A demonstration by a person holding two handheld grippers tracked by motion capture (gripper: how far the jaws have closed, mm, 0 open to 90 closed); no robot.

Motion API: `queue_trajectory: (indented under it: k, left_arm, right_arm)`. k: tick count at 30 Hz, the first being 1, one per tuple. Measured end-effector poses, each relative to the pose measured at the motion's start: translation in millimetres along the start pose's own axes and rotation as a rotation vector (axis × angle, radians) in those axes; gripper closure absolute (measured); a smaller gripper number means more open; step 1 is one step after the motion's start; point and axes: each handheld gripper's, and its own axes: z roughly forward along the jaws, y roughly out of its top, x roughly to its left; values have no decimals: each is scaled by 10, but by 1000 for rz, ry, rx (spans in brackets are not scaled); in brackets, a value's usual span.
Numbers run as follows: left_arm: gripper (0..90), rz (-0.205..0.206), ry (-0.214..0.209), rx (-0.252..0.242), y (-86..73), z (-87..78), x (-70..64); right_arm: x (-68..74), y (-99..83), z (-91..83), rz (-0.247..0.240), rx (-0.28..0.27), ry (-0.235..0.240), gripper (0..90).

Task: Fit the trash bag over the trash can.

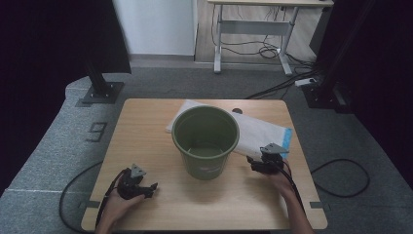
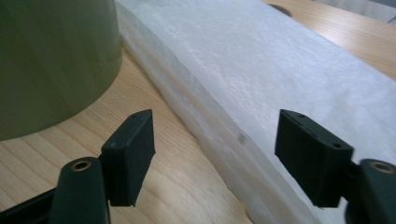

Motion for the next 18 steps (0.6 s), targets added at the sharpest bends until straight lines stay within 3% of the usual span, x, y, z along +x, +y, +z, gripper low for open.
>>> queue_trajectory:
  k: [8, 11, 18]
  left_arm:
    - [221, -3, -13, -4, -9, 42, 9]
    - [219, -1, -25, -9, 3, 60, -2]
    - [216, 15, -24, -26, -17, 58, -12]
  right_arm:
    - [13, 33, 250, -17, 54, 28, 360]
    - [42, 19, 296, -39, 90, 22, 433]
    - [-27, 14, 297, 2, 121, 34, 621]
